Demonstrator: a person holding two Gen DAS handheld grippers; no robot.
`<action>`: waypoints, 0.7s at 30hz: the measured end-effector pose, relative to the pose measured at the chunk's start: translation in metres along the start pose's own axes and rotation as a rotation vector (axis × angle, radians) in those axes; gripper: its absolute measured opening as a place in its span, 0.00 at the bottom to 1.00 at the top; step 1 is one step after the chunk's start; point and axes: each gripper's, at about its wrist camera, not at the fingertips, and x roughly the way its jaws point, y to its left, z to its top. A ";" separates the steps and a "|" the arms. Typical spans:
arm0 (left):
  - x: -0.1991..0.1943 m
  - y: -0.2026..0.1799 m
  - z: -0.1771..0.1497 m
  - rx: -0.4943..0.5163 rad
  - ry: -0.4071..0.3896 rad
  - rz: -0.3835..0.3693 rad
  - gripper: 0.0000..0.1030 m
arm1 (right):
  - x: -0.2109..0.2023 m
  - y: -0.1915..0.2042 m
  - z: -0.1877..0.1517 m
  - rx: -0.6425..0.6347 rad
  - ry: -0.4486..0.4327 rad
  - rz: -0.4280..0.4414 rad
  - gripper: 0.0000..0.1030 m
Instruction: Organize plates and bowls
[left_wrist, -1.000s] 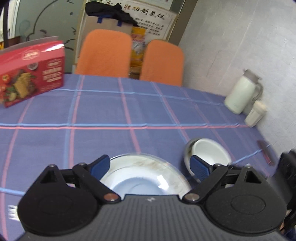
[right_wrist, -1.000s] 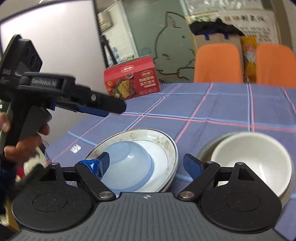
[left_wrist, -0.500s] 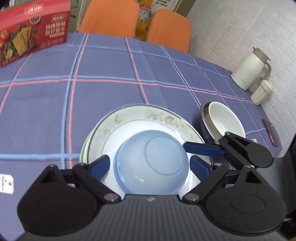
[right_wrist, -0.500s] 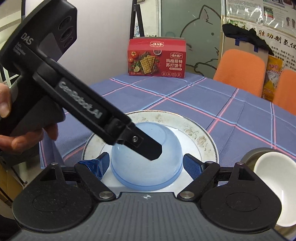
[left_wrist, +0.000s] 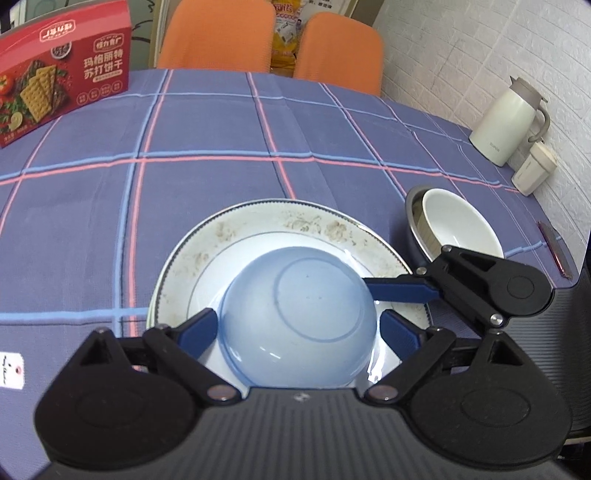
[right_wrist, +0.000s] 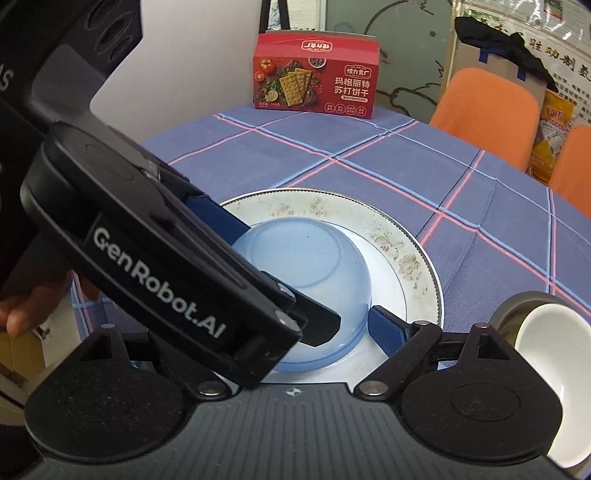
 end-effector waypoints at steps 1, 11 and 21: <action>-0.002 -0.001 0.001 -0.004 -0.007 0.002 0.90 | -0.002 -0.001 0.000 0.032 -0.011 0.008 0.74; -0.025 -0.021 0.023 0.026 -0.123 -0.057 0.90 | -0.011 -0.023 0.003 0.215 -0.077 0.029 0.74; -0.018 -0.044 0.022 0.027 -0.054 -0.216 0.86 | -0.018 -0.021 -0.009 0.216 -0.136 0.061 0.73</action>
